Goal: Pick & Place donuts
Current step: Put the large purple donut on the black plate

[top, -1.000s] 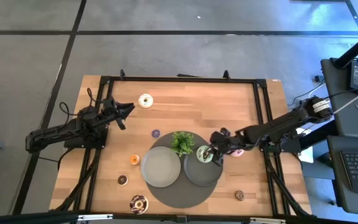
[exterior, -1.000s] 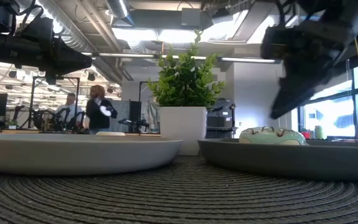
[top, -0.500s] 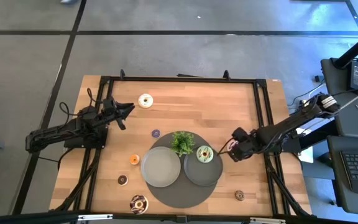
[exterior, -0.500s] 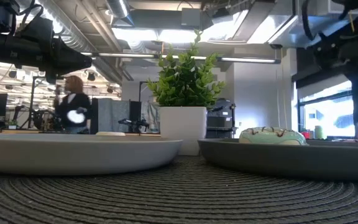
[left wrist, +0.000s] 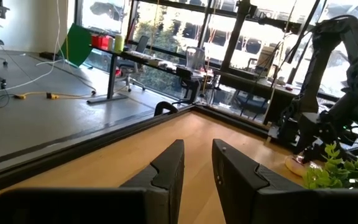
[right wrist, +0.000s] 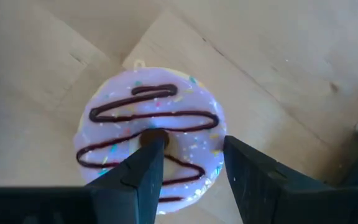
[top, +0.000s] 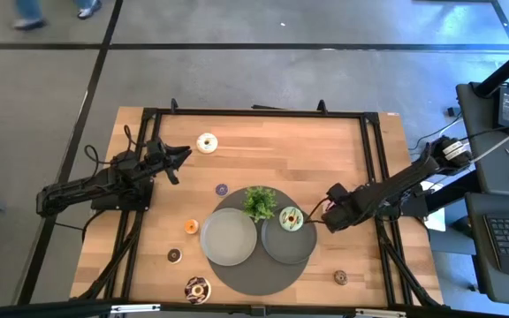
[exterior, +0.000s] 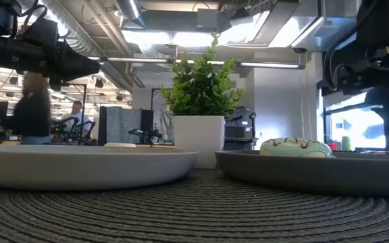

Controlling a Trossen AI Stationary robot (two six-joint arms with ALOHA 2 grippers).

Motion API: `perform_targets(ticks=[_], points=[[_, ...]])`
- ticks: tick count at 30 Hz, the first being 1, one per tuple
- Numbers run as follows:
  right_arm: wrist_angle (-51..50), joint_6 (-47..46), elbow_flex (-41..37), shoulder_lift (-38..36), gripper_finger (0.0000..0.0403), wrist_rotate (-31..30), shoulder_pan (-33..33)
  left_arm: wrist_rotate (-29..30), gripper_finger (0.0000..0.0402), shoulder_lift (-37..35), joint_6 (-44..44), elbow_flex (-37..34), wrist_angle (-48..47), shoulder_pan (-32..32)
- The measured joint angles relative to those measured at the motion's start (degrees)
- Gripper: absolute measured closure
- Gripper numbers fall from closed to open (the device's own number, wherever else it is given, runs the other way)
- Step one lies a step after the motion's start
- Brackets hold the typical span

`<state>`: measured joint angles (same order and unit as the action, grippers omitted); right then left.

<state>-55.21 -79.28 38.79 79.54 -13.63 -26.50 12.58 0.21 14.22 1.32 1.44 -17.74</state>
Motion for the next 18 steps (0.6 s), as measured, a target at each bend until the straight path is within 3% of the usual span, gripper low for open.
perform_targets(ticks=[6,14,18], points=[[-0.23,-1.51,0.0,1.63,0.0262,0.15,0.0,0.0,0.0322,0.02,0.0,0.0,0.03,0.02],[-1.08,-0.75,0.0,1.41,0.0381,0.31,0.0,0.0,0.0322,0.04,0.0,0.0,0.03,0.02],[-1.46,3.26,2.75,1.3,0.0389,-0.22,-0.73,0.01,0.0322,0.04,0.0,0.0,0.03,0.02]])
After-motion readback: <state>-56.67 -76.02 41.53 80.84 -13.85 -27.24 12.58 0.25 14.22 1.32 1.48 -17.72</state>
